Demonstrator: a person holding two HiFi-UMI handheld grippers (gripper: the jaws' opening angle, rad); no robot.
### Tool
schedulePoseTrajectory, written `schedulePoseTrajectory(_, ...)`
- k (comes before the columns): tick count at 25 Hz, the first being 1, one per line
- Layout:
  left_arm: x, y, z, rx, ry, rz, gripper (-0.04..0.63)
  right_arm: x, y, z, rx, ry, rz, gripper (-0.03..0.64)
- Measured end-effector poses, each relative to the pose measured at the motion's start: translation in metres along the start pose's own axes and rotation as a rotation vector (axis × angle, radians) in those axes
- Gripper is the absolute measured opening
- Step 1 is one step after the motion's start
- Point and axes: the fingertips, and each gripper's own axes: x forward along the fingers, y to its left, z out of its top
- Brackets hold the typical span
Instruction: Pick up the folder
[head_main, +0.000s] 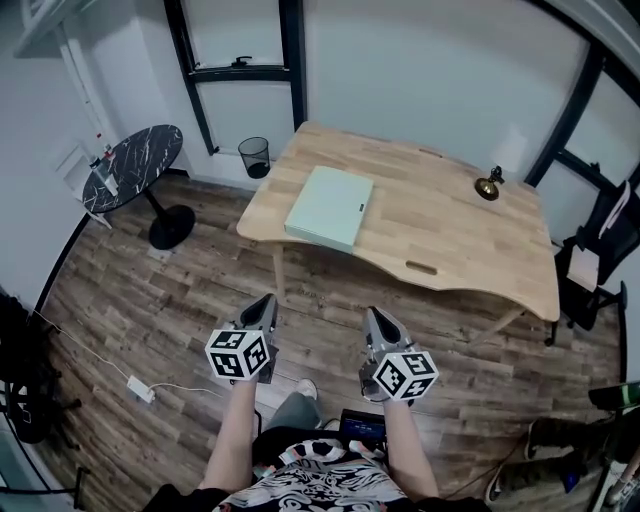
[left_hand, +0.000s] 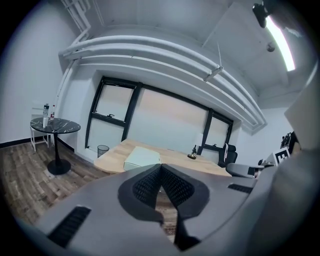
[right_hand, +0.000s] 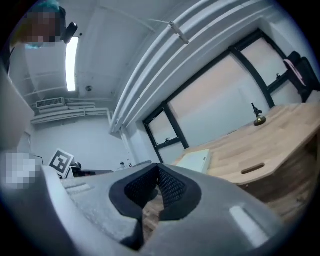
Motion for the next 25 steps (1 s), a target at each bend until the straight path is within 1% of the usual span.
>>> schedulePoseTrajectory(2,0.010,0.000,0.004,0.000,-0.004,-0.007,0.008,0.005,-0.010,0.003,0.000,-0.006,-0.022,0.005)
schedulePoseTrajectory(5,0.033,0.005,0.012,-0.003,-0.008,-0.023,0.008,0.020,-0.031,0.006,0.027,-0.006,-0.059,0.006)
schedulePoseTrajectory(8,0.070,0.022,0.016,0.008,0.005,-0.028,0.008,0.047,-0.067,-0.002,0.059,0.060,-0.157,0.005)
schedulePoseTrajectory(11,0.117,0.043,0.018,0.011,0.036,-0.045,0.008,0.075,-0.100,-0.007,0.112,0.090,-0.216,0.005)
schedulePoseTrajectory(12,0.134,0.052,0.021,0.014,0.045,-0.049,0.008,0.088,-0.109,-0.006,0.105,0.102,-0.230,0.005)
schedulePoseTrajectory(14,0.170,0.070,0.031,0.029,0.071,-0.058,0.008,0.122,-0.123,-0.004,0.056,0.137,-0.256,0.006)
schedulePoseTrajectory(16,0.203,0.086,0.041,0.040,0.097,-0.086,0.008,0.154,-0.140,-0.003,0.026,0.156,-0.319,0.006)
schedulePoseTrajectory(19,0.251,0.108,0.056,0.047,0.131,-0.137,0.008,0.189,-0.173,0.003,0.016,0.142,-0.475,0.006)
schedulePoseTrajectory(20,0.267,0.116,0.061,0.044,0.137,-0.151,0.008,0.200,-0.182,0.006,0.014,0.137,-0.508,0.006)
schedulePoseTrajectory(21,0.281,0.122,0.067,0.037,0.138,-0.165,0.008,0.210,-0.188,0.008,0.021,0.133,-0.524,0.006)
schedulePoseTrajectory(23,0.307,0.134,0.079,0.025,0.135,-0.190,0.008,0.226,-0.195,0.014,0.060,0.113,-0.528,0.006)
schedulePoseTrajectory(25,0.330,0.141,0.087,0.029,0.139,-0.208,0.008,0.236,-0.200,0.024,0.095,0.066,-0.540,0.005)
